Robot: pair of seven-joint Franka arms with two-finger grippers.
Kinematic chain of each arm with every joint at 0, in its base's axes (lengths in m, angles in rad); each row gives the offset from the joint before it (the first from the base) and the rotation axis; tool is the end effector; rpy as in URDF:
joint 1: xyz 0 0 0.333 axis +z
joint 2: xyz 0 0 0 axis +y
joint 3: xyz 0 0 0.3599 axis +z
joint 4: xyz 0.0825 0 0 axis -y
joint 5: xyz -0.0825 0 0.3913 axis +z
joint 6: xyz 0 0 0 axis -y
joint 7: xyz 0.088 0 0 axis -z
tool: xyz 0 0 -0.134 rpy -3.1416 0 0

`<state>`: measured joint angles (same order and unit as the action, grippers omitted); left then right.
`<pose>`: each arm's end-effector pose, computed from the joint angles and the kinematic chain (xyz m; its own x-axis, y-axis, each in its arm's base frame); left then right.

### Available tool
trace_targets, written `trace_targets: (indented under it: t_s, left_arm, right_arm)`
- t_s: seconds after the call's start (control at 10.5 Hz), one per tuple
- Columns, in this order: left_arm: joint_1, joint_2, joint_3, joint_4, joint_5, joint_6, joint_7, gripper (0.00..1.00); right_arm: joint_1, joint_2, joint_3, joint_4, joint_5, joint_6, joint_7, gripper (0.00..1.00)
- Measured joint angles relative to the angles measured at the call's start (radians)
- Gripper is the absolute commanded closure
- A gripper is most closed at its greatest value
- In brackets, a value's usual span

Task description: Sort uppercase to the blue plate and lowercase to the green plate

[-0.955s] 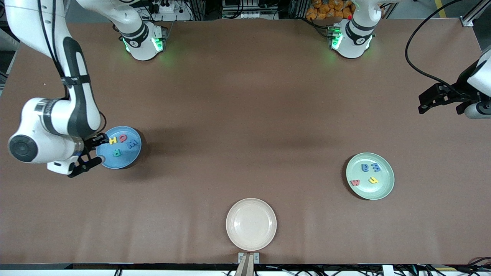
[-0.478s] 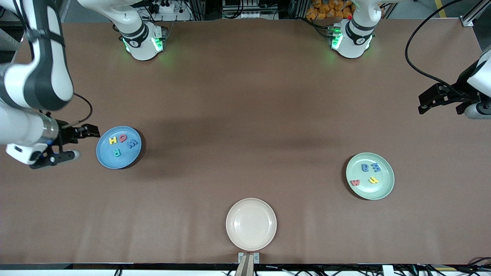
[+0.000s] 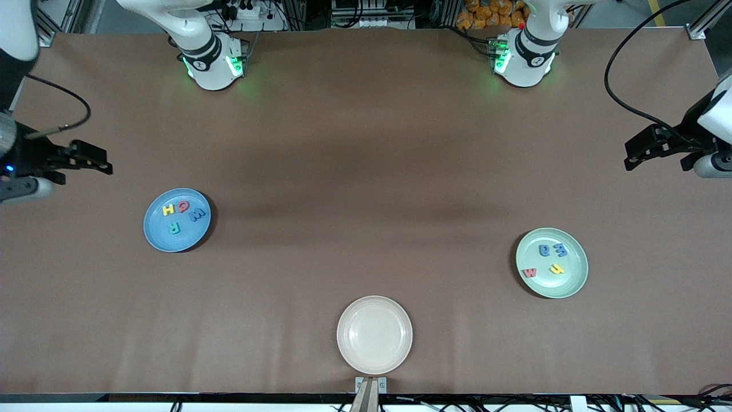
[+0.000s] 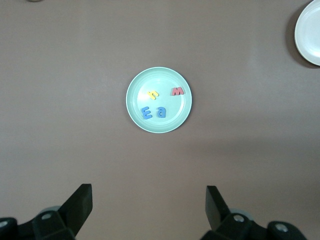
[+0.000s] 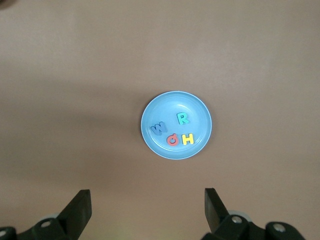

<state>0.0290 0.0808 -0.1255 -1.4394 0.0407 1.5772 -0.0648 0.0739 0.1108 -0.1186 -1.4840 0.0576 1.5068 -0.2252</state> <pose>0.5913 -0.0482 0.6589 0.9978 -0.0308 0.0595 -0.0293 -0.9992 -0.0267 0.5906 -0.0143 0.6140 0.9803 0.1826 -0.0749 0.1781 -0.9820 -0.0628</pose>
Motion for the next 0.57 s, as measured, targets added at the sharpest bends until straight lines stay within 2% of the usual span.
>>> trace_targets:
  t_s: [0.19, 0.57]
  left_arm:
    - [-0.001, 0.000, -0.002, 0.000, -0.001, 0.000, 0.000, 0.00]
    - [-0.002, -0.003, -0.008, 0.000, -0.040, 0.000, -0.081, 0.00]
  right_arm:
    - [-0.034, -0.034, 0.022, 0.000, 0.000, -0.016, 0.000, 0.00]
    - [-0.042, -0.061, 0.023, 0.000, -0.003, -0.028, 0.025, 0.00]
